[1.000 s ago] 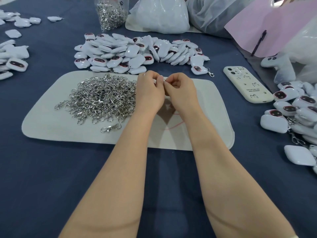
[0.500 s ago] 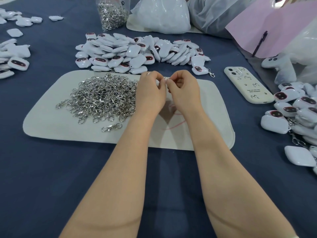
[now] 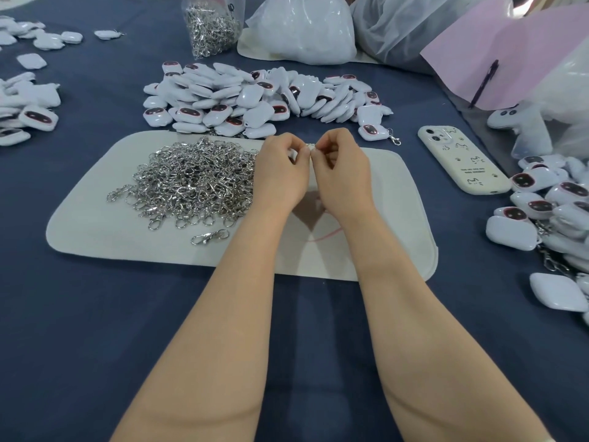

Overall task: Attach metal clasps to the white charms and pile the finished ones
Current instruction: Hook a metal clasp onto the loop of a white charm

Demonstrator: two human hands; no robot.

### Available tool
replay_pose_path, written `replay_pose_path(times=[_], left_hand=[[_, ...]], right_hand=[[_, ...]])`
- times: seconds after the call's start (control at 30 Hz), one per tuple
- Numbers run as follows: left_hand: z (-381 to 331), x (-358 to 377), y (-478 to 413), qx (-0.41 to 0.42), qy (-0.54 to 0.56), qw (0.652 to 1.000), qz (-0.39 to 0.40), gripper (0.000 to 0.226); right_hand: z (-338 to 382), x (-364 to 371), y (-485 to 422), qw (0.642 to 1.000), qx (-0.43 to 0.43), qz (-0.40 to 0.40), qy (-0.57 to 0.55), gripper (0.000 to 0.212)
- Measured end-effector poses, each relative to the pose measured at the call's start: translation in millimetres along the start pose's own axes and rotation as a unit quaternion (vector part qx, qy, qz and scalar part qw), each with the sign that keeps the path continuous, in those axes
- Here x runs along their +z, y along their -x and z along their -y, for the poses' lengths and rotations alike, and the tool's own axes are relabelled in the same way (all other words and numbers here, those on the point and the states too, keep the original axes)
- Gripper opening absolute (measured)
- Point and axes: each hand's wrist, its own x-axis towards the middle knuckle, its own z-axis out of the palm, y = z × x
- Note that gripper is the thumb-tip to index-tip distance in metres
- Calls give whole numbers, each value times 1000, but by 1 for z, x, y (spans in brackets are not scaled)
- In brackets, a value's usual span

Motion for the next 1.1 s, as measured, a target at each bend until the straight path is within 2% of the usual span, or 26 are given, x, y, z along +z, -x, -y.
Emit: replay_pose_path(times=[0.1,0.27,0.37,0.53,0.7,0.93,1.1], left_hand=[[-3,-2,2,-14,40,999,29,3],[-8,-5,5,-46,153,986,43,31],[-9,-6,5,-79,187,977,67,29],[-6,-8,4,-77,182,976,89,26],[-4,-12,2,-80,233,964,98,18],[-1,-9,2,-47,160,982,82,20],[-5,-10,3,-62,211,972,77,21]], right_hand=[[0,-2,0,1000,8,-19,3,12],[-2,-5,-1,999,33,-35,21,7],[-1,-4,-1,998,38,-25,36,11],[0,-5,-1,998,37,-19,55,10],[-2,-5,-1,997,41,-18,62,11],[-2,-2,0,997,16,-30,71,10],[-3,-3,0,996,23,-39,78,10]])
